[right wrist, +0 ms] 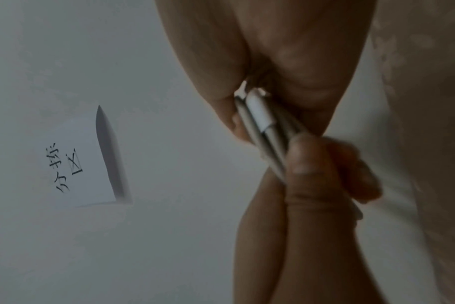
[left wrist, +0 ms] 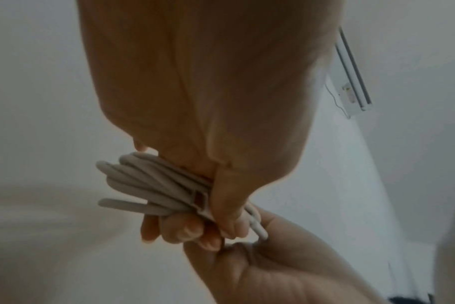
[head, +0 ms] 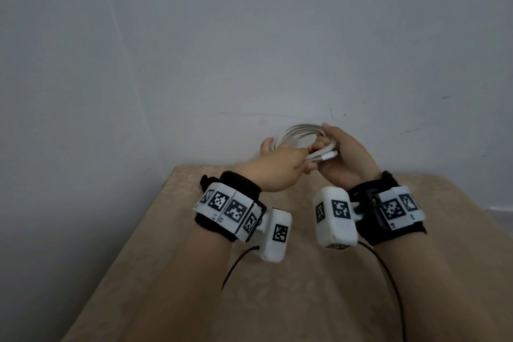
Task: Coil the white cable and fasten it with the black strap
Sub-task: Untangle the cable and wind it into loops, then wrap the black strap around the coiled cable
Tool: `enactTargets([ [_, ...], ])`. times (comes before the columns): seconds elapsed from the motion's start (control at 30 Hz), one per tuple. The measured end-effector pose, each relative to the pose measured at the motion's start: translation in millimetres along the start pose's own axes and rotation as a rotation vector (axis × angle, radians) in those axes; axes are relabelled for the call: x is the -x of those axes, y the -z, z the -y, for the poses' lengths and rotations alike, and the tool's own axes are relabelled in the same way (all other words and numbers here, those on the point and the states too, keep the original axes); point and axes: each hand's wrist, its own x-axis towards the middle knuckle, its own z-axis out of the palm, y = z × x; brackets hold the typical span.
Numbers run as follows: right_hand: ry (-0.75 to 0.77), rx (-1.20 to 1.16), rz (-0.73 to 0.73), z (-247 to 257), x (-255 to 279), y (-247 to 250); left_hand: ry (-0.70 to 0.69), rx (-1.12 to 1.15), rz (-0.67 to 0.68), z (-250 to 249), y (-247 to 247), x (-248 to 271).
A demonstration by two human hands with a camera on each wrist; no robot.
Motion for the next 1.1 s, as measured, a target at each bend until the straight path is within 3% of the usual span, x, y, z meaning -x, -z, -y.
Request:
enactTargets([
  [0.17, 0.017, 0.134, 0.026, -4.9, 5.8, -5.7, -0.073, 0.54, -0.198, 26.3, 20.3, 14.3],
  [0.27, -0.023, 0.266, 0.043, -12.1, 8.2, -11.6, -0.047, 0.686, -0.337, 48.8, 39.0, 32.5],
  [0.47, -0.129, 0.583, 0.197, -42.5, 6.6, -39.3, 0.127, 0.729, -0.392, 96.2, 52.9, 65.5],
  [0.73, -0.344, 1.162, 0.322, -102.0, -12.7, -91.8, 0.222, 0.788, -0.511, 124.6, 52.5, 82.3],
  [0.83, -0.303, 1.199, 0.284, -116.1, -18.2, -96.9, 0.22, 0.792, -0.521, 123.5, 53.1, 82.8],
  [0.93, -0.18, 1.496, 0.321, -119.3, -20.4, -93.2, 0.193, 0.793, -0.516, 122.2, 53.0, 81.0],
  [1.0, -0.08, 1.475, 0.294, -117.1, -17.5, -87.2, 0.179, 0.781, -0.492, 120.1, 52.4, 78.2],
  [1.1, 0.019, 1.066, 0.213, -104.2, -8.5, -75.4, 0.152, 0.769, -0.453, 116.7, 52.2, 74.4],
])
